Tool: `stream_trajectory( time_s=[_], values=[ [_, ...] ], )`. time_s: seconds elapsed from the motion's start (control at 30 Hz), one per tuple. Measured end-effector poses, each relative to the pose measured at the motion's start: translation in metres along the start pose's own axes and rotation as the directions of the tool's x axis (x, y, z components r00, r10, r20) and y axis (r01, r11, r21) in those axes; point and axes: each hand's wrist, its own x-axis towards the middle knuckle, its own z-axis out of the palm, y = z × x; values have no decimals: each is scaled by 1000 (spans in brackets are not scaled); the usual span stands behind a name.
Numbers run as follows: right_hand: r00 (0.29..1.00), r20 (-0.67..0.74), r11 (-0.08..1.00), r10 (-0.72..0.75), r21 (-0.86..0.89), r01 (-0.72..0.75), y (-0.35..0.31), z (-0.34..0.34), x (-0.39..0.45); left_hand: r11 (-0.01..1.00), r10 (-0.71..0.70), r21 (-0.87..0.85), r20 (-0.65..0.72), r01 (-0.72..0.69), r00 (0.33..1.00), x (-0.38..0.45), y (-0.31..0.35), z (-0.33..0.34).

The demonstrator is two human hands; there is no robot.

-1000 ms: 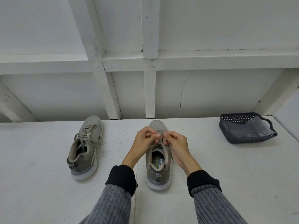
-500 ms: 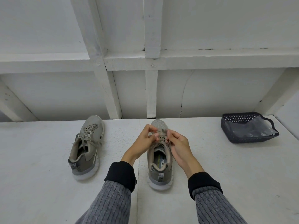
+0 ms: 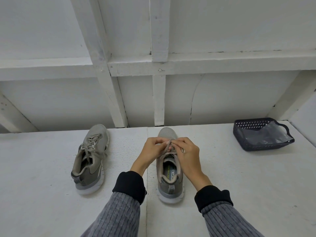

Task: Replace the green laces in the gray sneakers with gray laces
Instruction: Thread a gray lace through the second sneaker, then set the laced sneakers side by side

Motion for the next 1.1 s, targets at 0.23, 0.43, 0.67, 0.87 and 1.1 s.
stream_trajectory(
  time_s=[0.23,0.43,0.67,0.87,1.1],
  values=[
    [857,-211,876,469,234,-422,15,-11,-11,924,124,383,-329,13,936,-16,-26,-11],
    [738,-202,760,644,281,-586,27,-13,-27,906,91,414,-387,85,918,-30,-48,-21],
    [803,-169,813,571,247,-526,19,-20,-29,815,211,580,-298,1,931,-39,-49,-26],
    [935,-125,942,331,99,-321,-14,-21,-25,531,490,838,-425,127,761,-69,-39,-76],
    [979,120,972,164,-191,-140,-30,8,-51,463,197,662,-725,590,660,-109,-61,-124]
  ],
)
